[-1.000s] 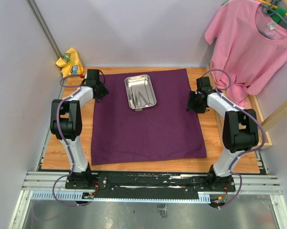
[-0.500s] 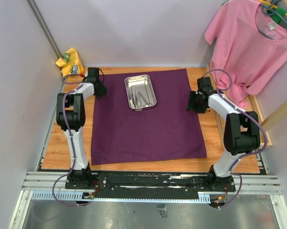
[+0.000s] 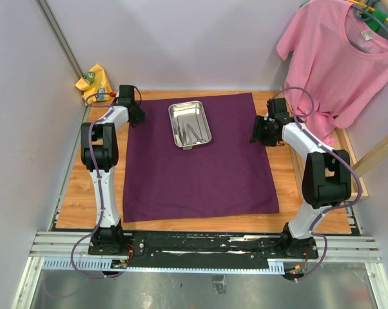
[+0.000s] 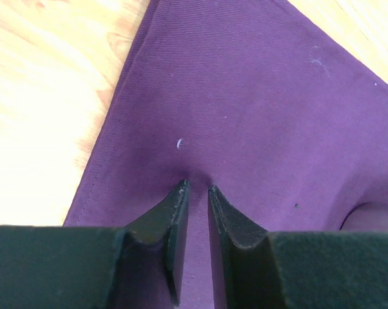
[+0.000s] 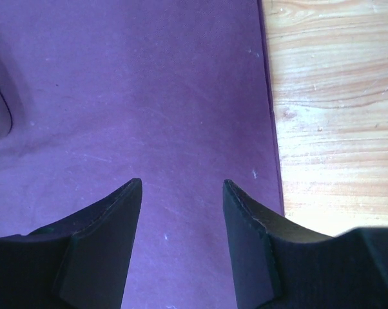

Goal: Open and lay out the surgical kit
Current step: Smooth out the surgical kit at the center of the board.

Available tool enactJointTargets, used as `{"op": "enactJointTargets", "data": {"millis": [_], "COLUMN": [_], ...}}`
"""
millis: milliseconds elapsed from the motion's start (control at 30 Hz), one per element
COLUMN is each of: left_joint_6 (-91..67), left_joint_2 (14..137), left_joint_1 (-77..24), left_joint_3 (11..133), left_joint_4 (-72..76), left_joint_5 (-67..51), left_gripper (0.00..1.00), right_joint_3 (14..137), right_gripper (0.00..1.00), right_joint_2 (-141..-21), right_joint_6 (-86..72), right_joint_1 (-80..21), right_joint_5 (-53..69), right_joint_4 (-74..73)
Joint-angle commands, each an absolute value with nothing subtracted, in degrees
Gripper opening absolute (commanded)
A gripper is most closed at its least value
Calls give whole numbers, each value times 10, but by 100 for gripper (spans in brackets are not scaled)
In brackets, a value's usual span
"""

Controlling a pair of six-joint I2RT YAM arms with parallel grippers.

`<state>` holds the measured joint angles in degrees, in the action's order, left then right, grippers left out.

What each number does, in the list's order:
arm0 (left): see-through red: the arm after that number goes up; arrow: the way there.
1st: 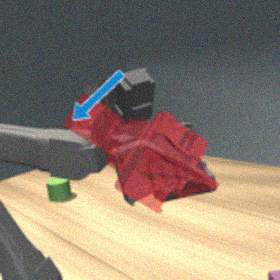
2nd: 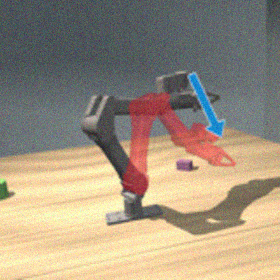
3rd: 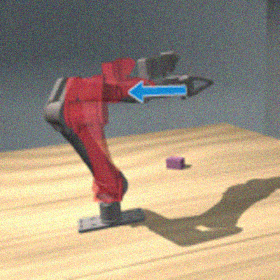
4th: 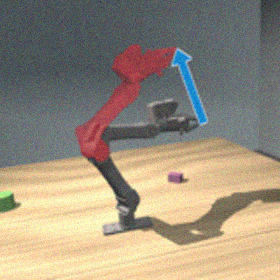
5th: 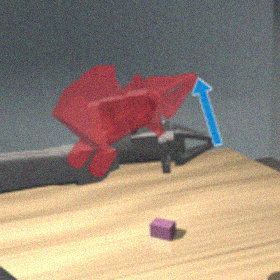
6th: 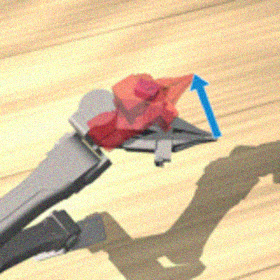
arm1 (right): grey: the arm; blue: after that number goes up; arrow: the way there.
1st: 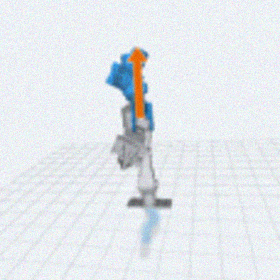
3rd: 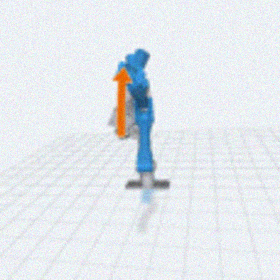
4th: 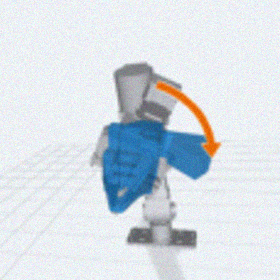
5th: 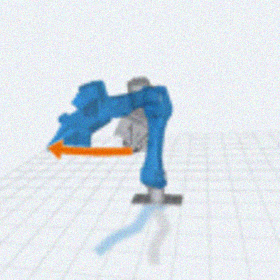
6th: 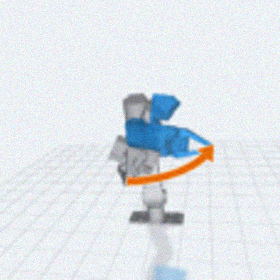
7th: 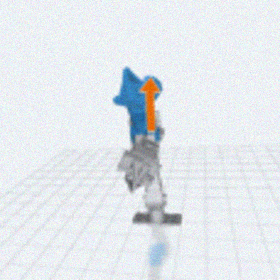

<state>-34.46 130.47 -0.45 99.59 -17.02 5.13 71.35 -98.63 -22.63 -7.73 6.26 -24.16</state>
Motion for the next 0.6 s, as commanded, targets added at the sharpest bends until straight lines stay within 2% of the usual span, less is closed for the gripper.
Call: {"op": "enactJointTargets", "data": {"millis": [0,167,300,567], "left_joint_6": [-319,-299,-294,-289], "left_joint_2": [1294,1240,1231,1288], "left_joint_1": [1,2,13,38], "left_joint_3": [983,967,966,1007], "left_joint_4": [-195,-191,-197,-224], "left_joint_5": [57,112,134,124], "left_gripper": [30,54,66,67], "right_joint_3": [734,732,736,747], "right_gripper": [55,55,55,55], "right_joint_2": [-1010,-1015,-1017,-1028], "right_joint_6": [-223,-224,-222,-220], "right_joint_1": [-67,-67,-68,-67], "right_joint_5": [68,75,78,78], "right_joint_4": [-244,-239,-239,-244]}}
